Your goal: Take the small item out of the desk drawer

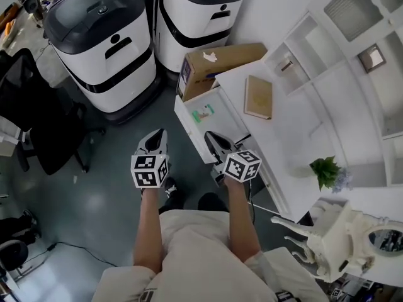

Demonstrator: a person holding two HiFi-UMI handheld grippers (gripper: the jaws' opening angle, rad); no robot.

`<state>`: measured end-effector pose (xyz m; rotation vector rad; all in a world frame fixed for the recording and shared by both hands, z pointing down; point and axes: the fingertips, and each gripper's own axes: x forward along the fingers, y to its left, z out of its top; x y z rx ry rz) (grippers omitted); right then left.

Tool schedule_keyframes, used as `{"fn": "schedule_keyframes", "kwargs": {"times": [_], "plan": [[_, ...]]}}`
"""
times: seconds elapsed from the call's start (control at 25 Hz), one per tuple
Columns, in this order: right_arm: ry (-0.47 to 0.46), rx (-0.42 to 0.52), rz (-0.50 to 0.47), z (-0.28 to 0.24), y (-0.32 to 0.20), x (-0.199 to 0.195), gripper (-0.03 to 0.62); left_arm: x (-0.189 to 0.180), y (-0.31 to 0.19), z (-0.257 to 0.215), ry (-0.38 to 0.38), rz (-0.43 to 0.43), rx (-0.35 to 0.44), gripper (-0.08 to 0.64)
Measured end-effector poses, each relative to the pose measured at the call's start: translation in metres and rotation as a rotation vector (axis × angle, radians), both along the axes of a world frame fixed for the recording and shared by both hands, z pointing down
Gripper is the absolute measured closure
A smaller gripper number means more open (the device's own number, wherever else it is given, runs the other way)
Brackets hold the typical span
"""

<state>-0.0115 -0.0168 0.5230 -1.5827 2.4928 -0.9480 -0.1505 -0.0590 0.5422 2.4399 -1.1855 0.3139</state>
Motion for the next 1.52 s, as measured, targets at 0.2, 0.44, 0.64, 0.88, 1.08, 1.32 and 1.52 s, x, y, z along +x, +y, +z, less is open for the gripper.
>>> {"fn": "schedule_keyframes", "kwargs": {"times": [0.2, 0.44, 0.64, 0.88, 1.08, 1.32, 1.52], "plan": [[-0.031, -0.018, 0.001, 0.005, -0.007, 0.019, 0.568, 0.034, -0.01, 0.015, -0.014, 0.066, -0.032, 0.543], [0.025, -0.045, -0.023, 0.025, -0.04, 0.056, 0.568, 0.071, -0.028, 0.021, -0.03, 0.077, -0.035, 0.543], [0.171, -0.071, -0.122, 0.043, -0.079, 0.074, 0.568, 0.102, -0.036, 0.026, -0.059, 0.094, -0.042, 0.543], [0.427, -0.115, -0.35, 0.091, -0.119, 0.088, 0.568, 0.139, -0.055, 0.029, -0.081, 0.085, -0.042, 0.543], [0.655, -0.111, -0.603, 0.135, -0.14, 0.082, 0.566, 0.158, -0.074, 0.033, -0.097, 0.069, -0.049, 0.543], [0.822, -0.081, -0.865, 0.174, -0.157, 0.081, 0.563, 0.17, -0.094, 0.042, -0.109, 0.005, -0.066, 0.543], [0.961, -0.056, -1.074, 0.219, -0.169, 0.089, 0.532, 0.176, -0.113, 0.059, -0.141, -0.028, -0.08, 0.543]]}}
